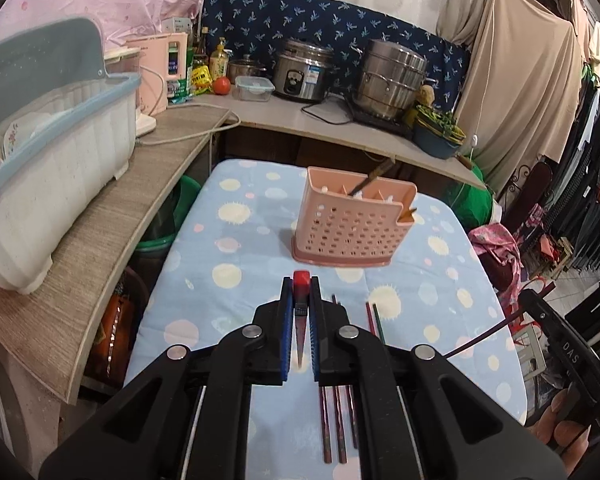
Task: Organize utensils
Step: 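Carry both chopsticks over the pink basket with both tools, then open both tools to drop the chopsticks into the basket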
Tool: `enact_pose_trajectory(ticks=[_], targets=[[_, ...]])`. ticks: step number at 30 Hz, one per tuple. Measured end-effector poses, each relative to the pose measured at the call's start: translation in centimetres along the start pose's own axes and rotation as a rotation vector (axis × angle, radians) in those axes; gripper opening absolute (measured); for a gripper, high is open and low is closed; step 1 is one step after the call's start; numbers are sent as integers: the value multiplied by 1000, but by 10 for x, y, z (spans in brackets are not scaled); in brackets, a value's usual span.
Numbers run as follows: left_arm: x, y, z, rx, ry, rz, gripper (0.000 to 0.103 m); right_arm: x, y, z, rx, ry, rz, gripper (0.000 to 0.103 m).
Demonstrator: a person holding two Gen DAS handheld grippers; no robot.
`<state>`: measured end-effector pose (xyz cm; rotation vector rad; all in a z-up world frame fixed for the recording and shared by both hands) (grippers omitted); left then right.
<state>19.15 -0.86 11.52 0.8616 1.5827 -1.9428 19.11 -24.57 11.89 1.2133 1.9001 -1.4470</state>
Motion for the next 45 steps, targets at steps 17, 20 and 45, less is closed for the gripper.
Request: enact_pose_trajectory(ticks=[17,20,45], targets=[[-148,-23,19,-16,-51,291,7,-138,23,-22,-93,30,255,7],[-169,-27,22,-17,-66,356,7,-154,33,-24,-108,41,279,7],[-151,81,45,-21,-49,232,11,-127,129,-10,-95,65,132,18]])
Point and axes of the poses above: each gripper's, at about its wrist camera, not at the fingertips, and y roughly the way its jaws point, z to its right, x to its underside, the point moved 9 cm from there along y, roughly the way its jaws point, and after that the axes turned 7 degrees about -x, right-handed, at the moved point
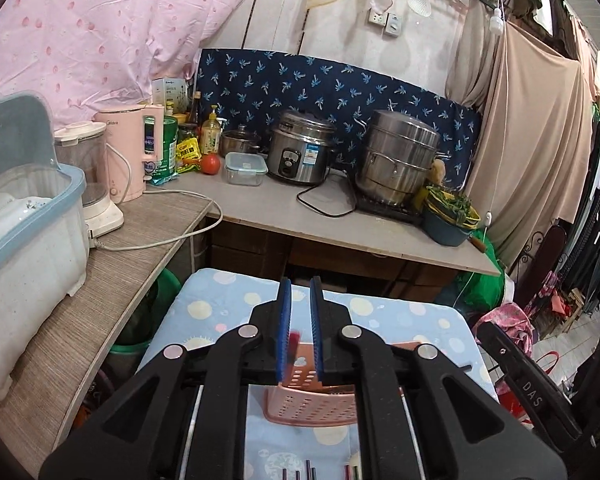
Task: Organize utensils
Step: 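Open both tools to drop the chopsticks into the basket, then move both tools back down to the remaining chopsticks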
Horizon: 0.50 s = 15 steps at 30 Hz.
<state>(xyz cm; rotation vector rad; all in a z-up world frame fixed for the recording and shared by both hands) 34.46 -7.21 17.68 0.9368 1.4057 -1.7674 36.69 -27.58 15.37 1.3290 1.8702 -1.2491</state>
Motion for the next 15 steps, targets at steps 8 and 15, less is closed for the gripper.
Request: enact_pose_trajectory(ticks=[8,15], targets=[[7,-6,-5,-10,-16,-11,40,5,-17,-9,-12,-17,7,24],[28,-24,-7,11,4,-48,50,25,-42,-15,-16,-3,-25,26]])
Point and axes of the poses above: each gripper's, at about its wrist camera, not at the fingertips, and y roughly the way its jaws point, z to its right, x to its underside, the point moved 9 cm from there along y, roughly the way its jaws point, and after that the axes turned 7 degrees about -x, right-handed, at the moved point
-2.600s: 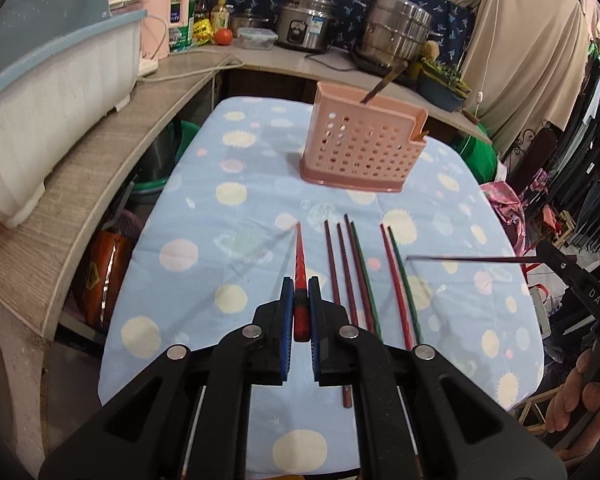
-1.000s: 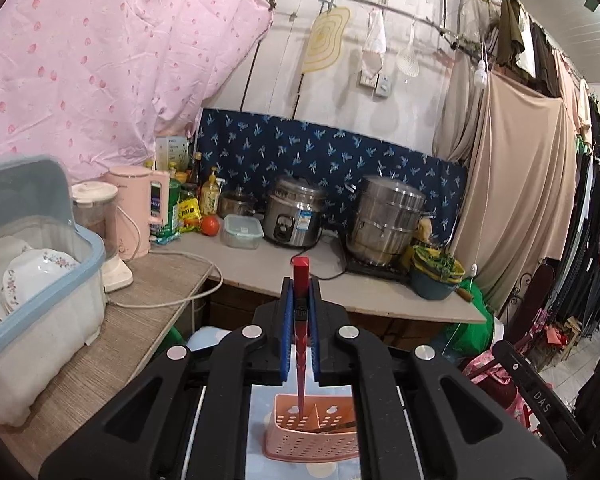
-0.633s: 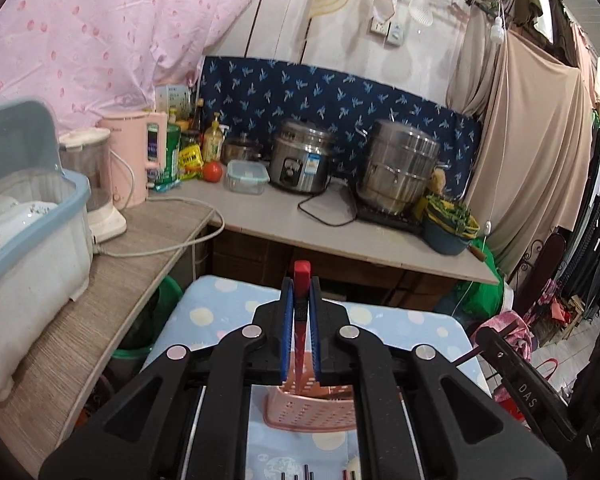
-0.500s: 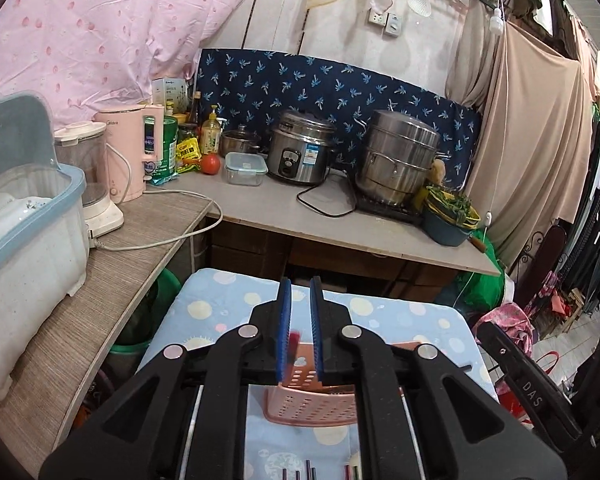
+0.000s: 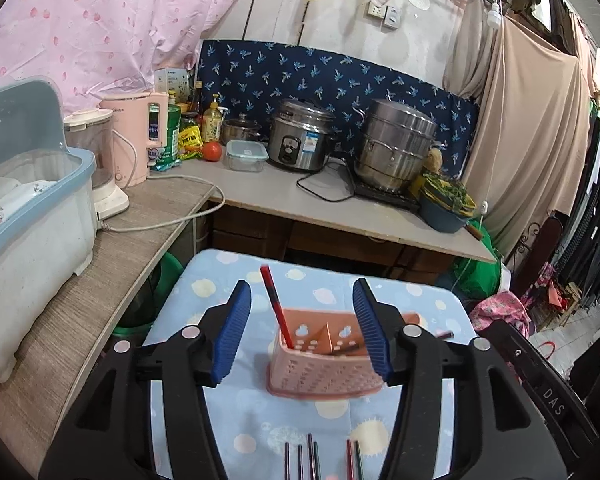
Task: Organize utensils
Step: 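Move both tools back down to the remaining chopsticks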
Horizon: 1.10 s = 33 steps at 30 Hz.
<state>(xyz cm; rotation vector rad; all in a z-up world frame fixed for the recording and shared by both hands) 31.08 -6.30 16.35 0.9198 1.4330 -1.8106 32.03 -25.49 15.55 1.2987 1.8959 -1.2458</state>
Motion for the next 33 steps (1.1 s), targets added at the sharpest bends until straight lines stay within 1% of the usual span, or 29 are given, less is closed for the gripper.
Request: enact_pose_trajectory(ticks=[4,10,15,20,23,26,33], targets=[[28,-6,-4,14,8,-64,50,30,-16,0,0,19,-53,26],[91,-13,-18,21,1,-169,50,92,-37,8,11,47,-153,26],[138,-14,-28,-7,33,-225,50,139,-52,18,62,14,-226,26],[183,-14,-36,-24,60,-288,50,180,-59,29,89,0,-300,26],[198,-16,-38,-34,76,-300,50,202,-62,34,96,-4,-339,26],[214,-19,-42,-44,96,-305,50,221,-66,36,116,-44,-364,26],[251,-25,-47,-48,122,-357,50,262,-71,43,123,-53,-439,26]])
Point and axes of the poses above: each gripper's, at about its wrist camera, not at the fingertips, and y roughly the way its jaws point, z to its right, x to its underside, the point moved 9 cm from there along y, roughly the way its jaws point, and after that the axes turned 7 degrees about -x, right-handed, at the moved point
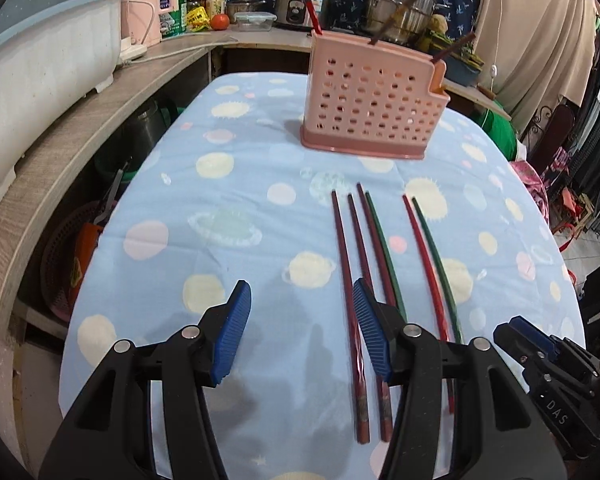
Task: Organize utensils
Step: 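Move both tools back down to the remaining chopsticks, then grasp a green chopstick with the right tool while the left tool grasps a dark-red chopstick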
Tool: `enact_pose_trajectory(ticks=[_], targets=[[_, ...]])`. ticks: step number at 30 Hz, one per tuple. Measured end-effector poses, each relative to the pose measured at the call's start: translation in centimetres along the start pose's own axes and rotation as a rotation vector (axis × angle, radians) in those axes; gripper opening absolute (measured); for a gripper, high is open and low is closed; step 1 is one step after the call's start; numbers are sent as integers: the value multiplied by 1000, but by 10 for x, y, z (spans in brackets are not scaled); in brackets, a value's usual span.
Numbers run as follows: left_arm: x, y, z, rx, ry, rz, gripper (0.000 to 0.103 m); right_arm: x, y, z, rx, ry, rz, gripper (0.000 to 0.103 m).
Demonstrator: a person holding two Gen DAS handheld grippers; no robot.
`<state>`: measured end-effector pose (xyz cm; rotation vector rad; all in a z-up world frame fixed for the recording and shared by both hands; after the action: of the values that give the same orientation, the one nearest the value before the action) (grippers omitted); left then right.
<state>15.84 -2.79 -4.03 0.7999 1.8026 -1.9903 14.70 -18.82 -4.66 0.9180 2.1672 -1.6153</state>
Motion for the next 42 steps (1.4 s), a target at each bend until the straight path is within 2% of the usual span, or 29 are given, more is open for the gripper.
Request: enact_pose_trajectory(ticks=[7,21,28,34,42], targets=[[19,4,1,-3,3,-25,50,22,5,-7,-6,-25,-35,25],[46,6,15,20,51,-70,50,38,15,-9,13,-49,-70,21],[58,8,24,33,85,-88,50,37,16,-5,30,-49,-60,13],[66,15,28,13,109,-106,50,37,16,-2,33,-44,-57,9],[72,19,25,-20,132,-117,49,37,15,-2,33,-46,-56,9]])
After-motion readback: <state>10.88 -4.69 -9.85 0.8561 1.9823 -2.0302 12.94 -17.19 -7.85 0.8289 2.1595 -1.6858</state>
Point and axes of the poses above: each gripper's, at about its wrist camera, not at the fingertips, and y roughly the way its jaws point, z to its right, x to its underside, the point moved 9 cm from there along y, roughly the way its jaws point, and after that the axes turned 7 degrees about -x, right-handed, at the moved point
